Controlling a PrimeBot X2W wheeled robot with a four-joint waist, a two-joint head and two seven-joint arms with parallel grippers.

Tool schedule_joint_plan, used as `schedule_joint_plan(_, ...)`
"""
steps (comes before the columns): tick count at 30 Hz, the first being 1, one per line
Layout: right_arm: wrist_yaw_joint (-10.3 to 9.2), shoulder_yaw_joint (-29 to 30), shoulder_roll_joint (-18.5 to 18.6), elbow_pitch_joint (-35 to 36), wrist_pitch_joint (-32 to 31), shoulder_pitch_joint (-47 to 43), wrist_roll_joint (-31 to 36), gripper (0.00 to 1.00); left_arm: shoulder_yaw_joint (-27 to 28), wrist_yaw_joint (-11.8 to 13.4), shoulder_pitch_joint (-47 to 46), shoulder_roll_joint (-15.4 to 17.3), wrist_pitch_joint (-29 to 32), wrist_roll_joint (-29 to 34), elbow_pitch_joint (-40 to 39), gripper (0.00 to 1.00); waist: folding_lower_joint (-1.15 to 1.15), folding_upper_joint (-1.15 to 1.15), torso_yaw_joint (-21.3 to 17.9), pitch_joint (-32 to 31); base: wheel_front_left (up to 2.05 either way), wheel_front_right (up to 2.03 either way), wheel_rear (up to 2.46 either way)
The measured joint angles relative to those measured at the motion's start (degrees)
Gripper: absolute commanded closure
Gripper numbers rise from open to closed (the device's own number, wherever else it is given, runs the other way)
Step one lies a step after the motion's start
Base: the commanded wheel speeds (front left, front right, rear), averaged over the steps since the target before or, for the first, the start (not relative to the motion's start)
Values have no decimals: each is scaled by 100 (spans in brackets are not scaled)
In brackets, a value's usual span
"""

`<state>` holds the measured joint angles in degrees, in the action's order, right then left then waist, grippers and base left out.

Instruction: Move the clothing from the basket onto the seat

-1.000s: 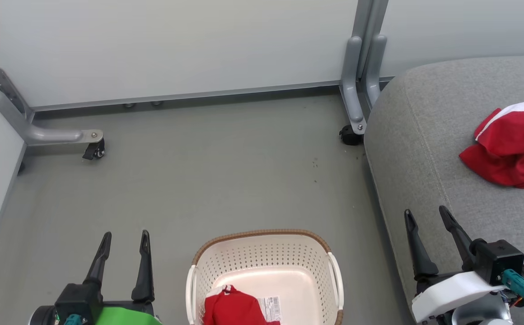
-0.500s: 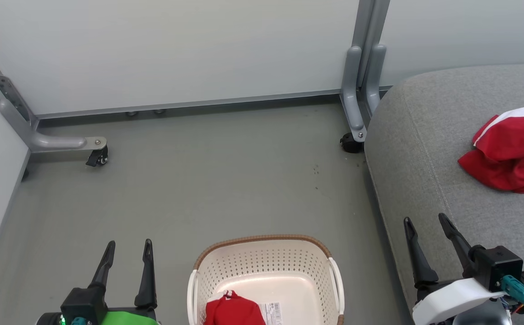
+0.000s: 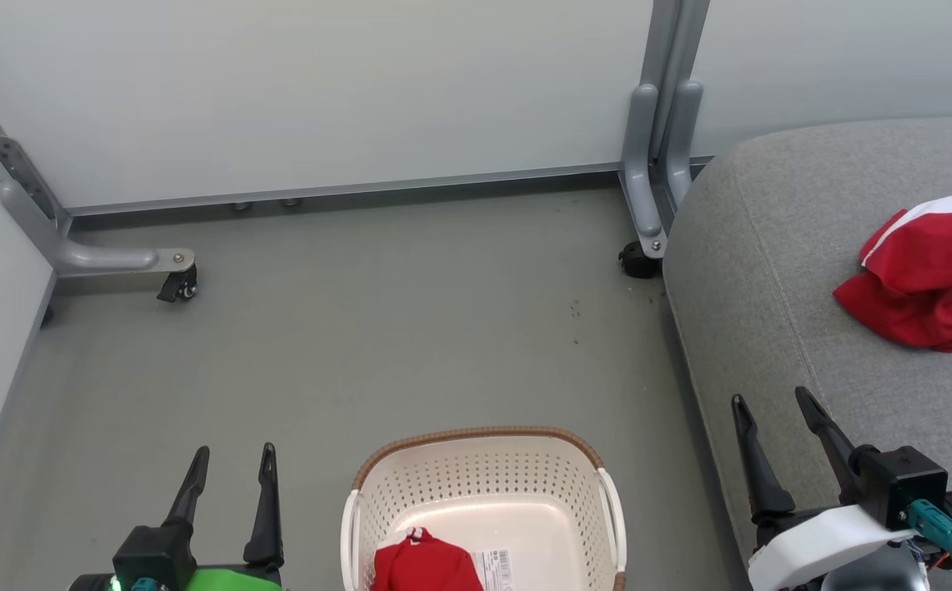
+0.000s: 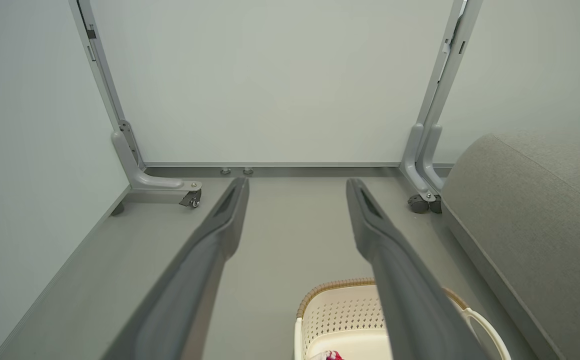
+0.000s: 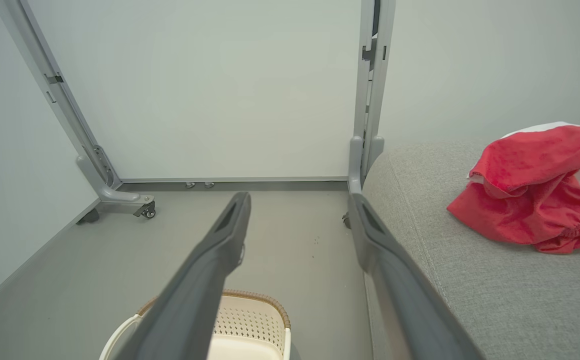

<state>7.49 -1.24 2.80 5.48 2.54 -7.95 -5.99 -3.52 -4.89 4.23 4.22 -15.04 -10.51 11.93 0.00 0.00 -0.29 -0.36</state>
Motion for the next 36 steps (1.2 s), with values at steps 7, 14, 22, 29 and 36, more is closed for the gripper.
schedule_joint_plan(7,0,44,0,118,3,54,1,0,-47,-43,-231,-26,-1,115,81,0,0,0,55,148,0,0,0)
schedule_joint_plan(14,0,97,0,299,59,439,32,0,-683,-114,-1045,-85,-1,472,608,0,0,0,116,599,0,0,0)
schedule_joint_plan(22,0,-14,0,457,163,959,104,0,-1803,-211,-2143,-133,-2,667,1967,0,0,0,109,1344,0,0,0)
schedule_joint_plan(29,0,-53,1,520,331,1333,89,0,-2721,-222,-3082,-146,26,733,3252,0,1,0,2,2108,0,0,0)
schedule_joint_plan(36,0,-172,3,520,548,1689,-26,0,-3583,-207,-4019,-153,187,918,4230,0,1,0,-159,2927,0,0,0)
